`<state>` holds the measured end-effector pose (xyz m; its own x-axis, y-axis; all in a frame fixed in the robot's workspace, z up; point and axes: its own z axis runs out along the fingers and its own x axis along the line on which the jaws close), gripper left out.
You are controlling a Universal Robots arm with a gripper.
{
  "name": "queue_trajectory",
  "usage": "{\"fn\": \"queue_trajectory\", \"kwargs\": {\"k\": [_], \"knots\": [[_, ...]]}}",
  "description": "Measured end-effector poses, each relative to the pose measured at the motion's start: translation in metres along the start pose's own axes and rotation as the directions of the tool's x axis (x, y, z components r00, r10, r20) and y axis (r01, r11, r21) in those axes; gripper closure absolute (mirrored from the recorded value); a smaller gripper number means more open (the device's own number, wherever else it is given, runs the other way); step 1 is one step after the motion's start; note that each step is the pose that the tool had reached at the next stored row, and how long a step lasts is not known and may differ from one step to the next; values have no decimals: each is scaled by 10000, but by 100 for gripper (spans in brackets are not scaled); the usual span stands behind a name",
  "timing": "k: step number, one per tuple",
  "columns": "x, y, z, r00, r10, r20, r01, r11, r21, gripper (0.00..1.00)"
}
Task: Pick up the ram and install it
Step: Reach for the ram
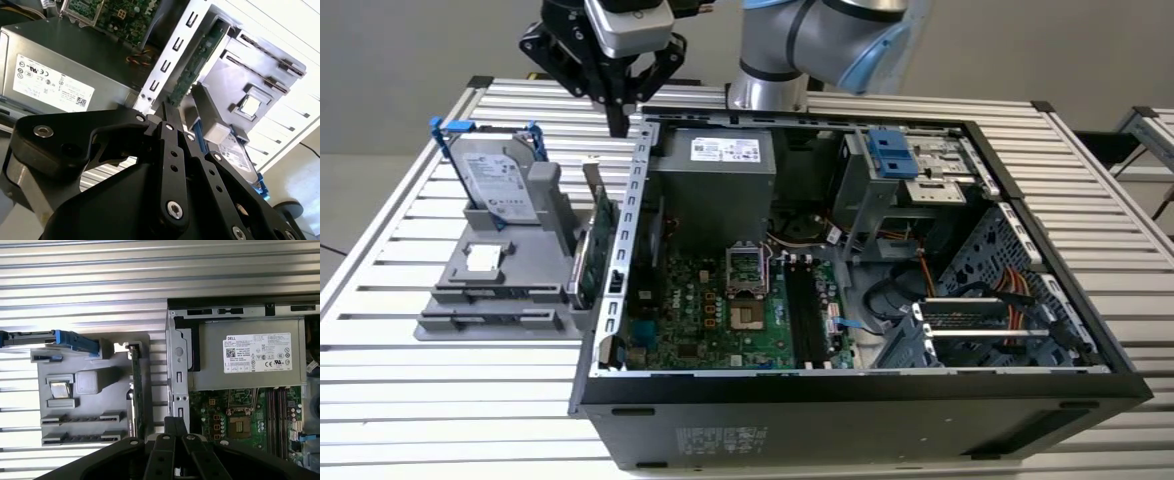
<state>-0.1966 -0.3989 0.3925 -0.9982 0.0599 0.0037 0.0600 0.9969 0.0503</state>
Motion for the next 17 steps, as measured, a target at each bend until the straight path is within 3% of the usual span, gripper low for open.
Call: {"fn": "queue_trajectory", "kwargs": {"k": [17], "knots": [[200, -12, 0, 10000, 1, -20, -1, 10000, 2, 100]]}}
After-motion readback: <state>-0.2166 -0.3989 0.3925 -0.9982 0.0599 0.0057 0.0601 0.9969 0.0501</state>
